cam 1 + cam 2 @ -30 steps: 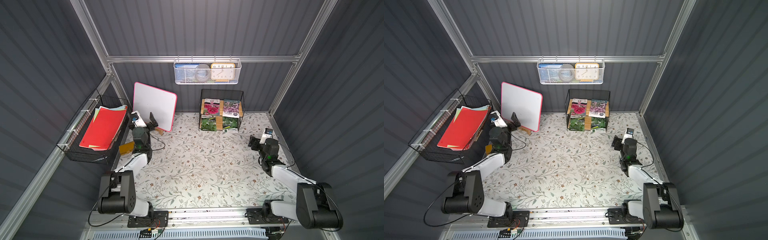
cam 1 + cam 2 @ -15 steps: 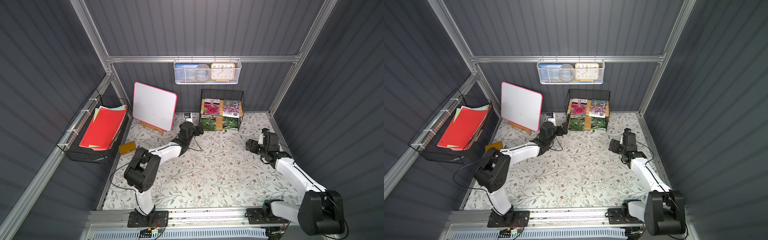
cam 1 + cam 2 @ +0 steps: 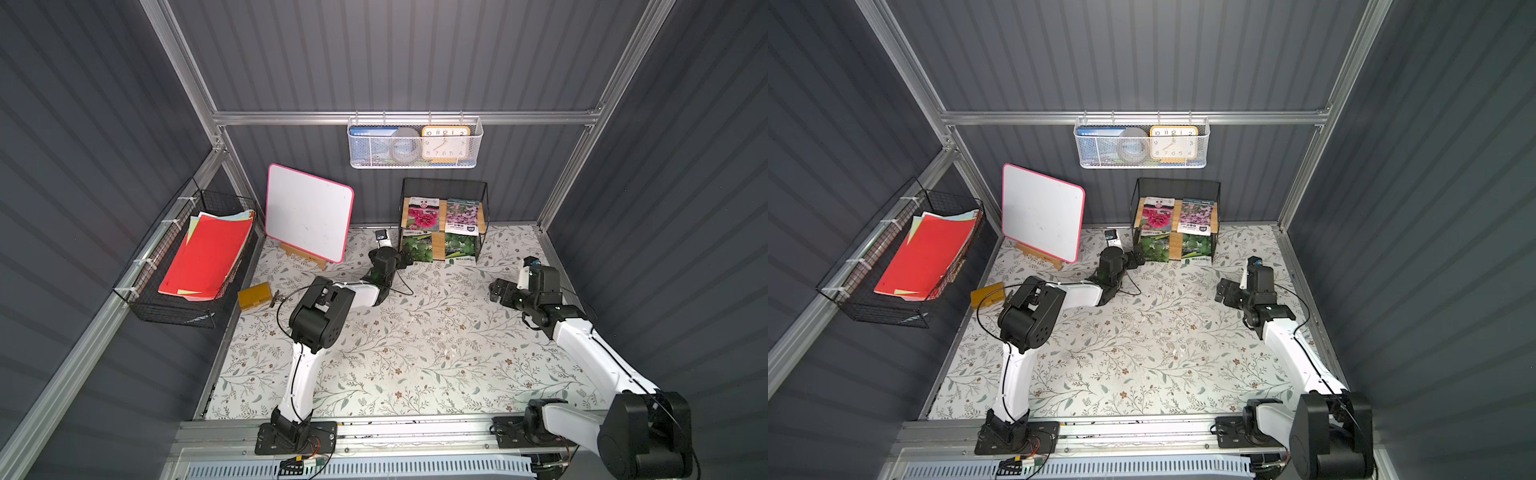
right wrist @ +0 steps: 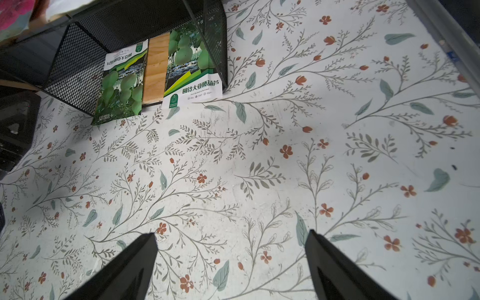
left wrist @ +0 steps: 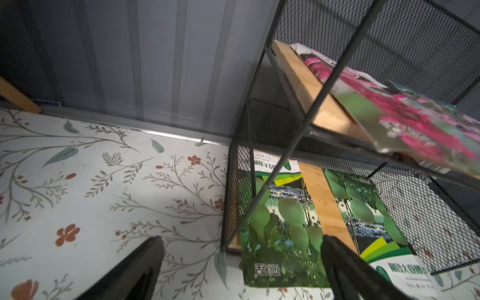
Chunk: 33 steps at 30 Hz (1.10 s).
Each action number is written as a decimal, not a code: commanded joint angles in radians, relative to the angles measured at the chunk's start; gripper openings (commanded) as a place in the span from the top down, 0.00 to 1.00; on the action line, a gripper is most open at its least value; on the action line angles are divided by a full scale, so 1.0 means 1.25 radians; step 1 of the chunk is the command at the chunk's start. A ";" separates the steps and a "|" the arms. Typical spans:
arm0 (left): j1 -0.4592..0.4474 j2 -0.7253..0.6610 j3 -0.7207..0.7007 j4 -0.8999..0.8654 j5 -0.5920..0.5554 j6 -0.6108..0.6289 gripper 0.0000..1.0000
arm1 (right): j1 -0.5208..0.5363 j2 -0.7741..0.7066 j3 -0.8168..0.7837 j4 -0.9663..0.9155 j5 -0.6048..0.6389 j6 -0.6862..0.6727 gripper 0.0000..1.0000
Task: Take the seed bag off the shelf
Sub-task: Move the shelf to the center of the board.
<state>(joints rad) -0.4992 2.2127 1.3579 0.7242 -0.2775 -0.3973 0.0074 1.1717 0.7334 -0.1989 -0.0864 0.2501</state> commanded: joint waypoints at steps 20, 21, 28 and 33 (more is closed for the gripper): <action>0.032 0.117 0.290 -0.300 0.060 0.050 0.07 | 0.002 0.004 0.019 0.007 -0.012 0.003 0.04; 0.035 0.118 0.293 -0.300 0.067 0.050 0.10 | 0.003 0.005 0.018 0.010 -0.012 0.008 0.05; 0.066 0.147 0.333 -0.312 0.156 0.053 0.24 | 0.004 0.094 0.059 0.057 -0.042 0.105 0.10; 0.077 0.168 0.363 -0.326 0.204 0.063 0.26 | 0.029 0.219 0.160 0.044 -0.010 0.116 0.13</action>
<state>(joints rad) -0.4065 2.3920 1.7771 0.3531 -0.0818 -0.3374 0.0235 1.3857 0.8677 -0.1497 -0.1150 0.3668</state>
